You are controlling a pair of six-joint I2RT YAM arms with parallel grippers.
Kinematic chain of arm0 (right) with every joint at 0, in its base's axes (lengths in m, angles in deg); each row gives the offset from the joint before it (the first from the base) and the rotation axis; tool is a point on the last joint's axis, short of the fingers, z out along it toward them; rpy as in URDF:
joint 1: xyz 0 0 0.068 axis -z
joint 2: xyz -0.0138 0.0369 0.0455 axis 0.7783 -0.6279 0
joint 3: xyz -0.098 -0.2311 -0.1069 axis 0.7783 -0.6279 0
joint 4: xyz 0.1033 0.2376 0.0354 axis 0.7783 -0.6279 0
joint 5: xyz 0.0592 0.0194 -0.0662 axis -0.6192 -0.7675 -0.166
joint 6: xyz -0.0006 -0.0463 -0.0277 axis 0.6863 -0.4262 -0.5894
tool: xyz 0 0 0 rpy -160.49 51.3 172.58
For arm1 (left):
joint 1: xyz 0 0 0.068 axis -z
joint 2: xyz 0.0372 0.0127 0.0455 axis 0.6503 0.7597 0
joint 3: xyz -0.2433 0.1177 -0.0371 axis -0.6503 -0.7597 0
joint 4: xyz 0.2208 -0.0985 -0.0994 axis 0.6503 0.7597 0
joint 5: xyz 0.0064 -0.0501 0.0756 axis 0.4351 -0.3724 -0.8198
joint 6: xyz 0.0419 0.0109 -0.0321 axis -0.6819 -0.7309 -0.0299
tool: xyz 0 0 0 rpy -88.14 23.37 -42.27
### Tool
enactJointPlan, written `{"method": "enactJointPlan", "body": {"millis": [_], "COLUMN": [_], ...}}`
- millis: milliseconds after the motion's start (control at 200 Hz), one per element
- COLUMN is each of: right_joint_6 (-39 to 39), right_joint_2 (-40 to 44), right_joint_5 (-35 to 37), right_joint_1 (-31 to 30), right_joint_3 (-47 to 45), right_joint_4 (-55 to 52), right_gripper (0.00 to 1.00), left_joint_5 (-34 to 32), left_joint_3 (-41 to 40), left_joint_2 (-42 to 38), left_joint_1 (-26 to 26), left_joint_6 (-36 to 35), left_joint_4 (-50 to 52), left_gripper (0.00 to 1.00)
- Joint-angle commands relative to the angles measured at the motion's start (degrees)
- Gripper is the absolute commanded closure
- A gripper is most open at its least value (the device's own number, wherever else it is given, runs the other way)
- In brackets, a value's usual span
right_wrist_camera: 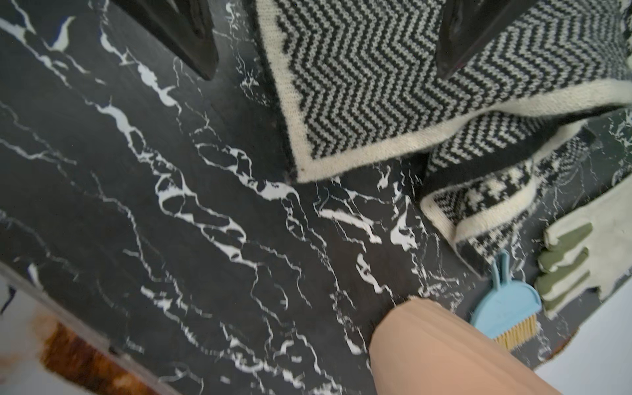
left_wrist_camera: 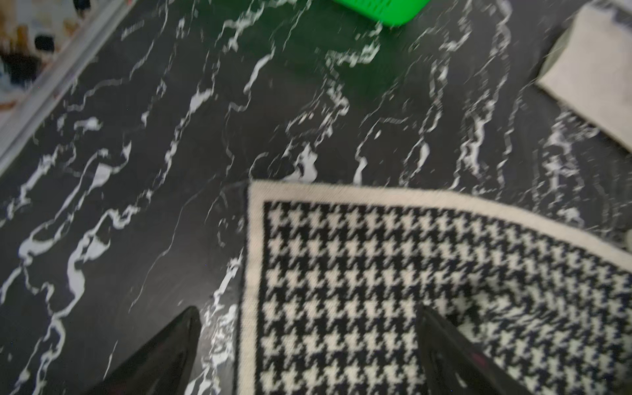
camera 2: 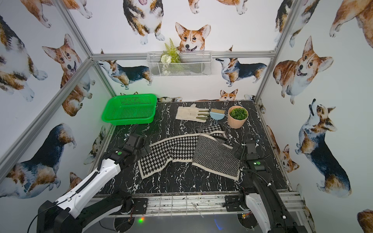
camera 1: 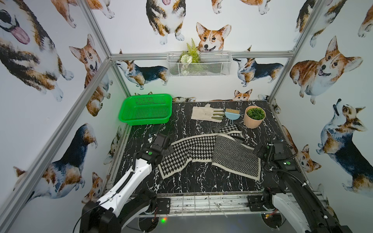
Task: Roll up the scarf and place it into the basket
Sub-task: Flatten out the scarf at the center of the board.
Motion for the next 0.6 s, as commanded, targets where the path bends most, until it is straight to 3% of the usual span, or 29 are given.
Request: {"method": "enactJointPlan", "body": {"millis": [0, 255, 440, 596], "right_joint_6": [6.0, 8.0, 9.8, 9.6], "right_joint_2": [-1.8, 0.0, 1.2, -0.1], "right_joint_5": [-4.6, -3.9, -3.6, -4.0], "right_joint_1": [-0.1, 0.0, -0.1, -0.1], "right_joint_3": [-0.9, -1.1, -1.7, -1.7], "right_joint_4": [-4.4, -7.2, -9.5, -10.7], "right_gripper": [0.00, 0.00, 0.00, 0.00], "left_joint_5": [4.5, 10.2, 14.1, 16.1], "left_joint_3": [-4.6, -11.0, -13.5, -14.6], "left_joint_2": [1.1, 5.9, 9.3, 11.0], "left_joint_1": [-1.2, -5.4, -8.6, -9.1], "left_joint_6": [7.4, 6.6, 5.1, 3.8], "left_joint_4": [3.8, -3.9, -9.5, -12.5], "left_gripper": [0.00, 0.03, 0.15, 0.31]}}
